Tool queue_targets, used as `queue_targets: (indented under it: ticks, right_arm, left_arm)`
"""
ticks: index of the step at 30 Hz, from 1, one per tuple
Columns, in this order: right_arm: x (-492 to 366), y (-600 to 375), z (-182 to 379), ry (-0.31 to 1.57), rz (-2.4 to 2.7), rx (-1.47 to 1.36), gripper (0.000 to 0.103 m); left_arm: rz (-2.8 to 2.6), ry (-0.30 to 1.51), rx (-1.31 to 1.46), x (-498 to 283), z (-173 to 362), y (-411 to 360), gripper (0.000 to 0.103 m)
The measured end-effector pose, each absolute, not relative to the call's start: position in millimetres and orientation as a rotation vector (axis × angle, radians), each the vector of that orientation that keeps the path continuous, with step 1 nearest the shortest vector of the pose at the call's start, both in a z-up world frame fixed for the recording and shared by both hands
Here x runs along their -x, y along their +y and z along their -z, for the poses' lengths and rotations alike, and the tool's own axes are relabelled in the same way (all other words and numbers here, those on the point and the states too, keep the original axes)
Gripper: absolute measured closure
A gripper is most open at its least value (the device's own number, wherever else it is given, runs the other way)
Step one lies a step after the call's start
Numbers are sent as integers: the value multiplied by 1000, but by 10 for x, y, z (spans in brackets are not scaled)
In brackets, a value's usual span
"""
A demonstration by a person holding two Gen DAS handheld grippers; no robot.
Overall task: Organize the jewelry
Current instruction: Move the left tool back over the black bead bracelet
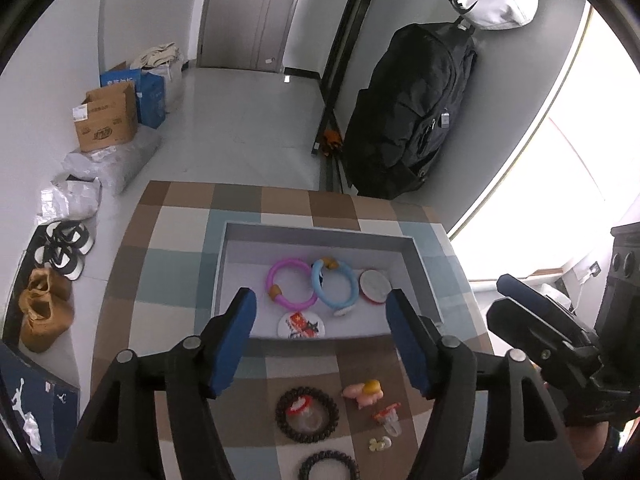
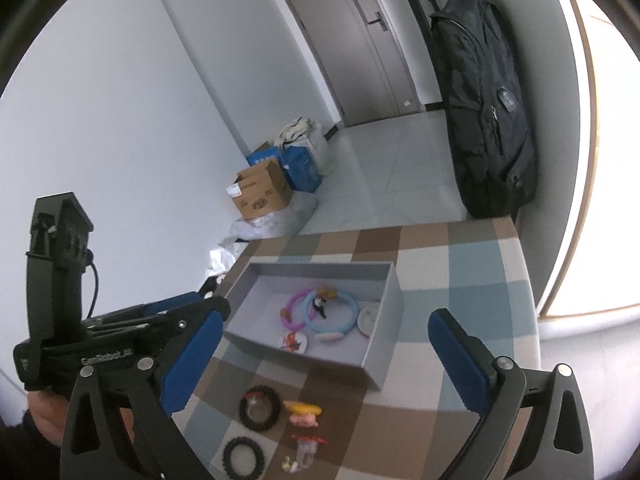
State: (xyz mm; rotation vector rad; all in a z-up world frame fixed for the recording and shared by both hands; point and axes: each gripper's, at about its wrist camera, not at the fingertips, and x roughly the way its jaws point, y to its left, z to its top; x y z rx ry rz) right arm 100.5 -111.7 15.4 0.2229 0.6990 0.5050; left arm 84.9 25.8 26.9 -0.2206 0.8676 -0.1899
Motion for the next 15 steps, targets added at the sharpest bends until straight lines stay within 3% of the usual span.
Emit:
queue_targets:
  ticks: [3,15]
  right_arm:
    - [-935,-1120,-156,701,-503,-215,0]
    - [-653,-1074,-9,769,-507,-185,0]
  left_arm:
    - [152,852,210,-725,-261,257,28]
    - [90,853,160,-390,-142,249,26]
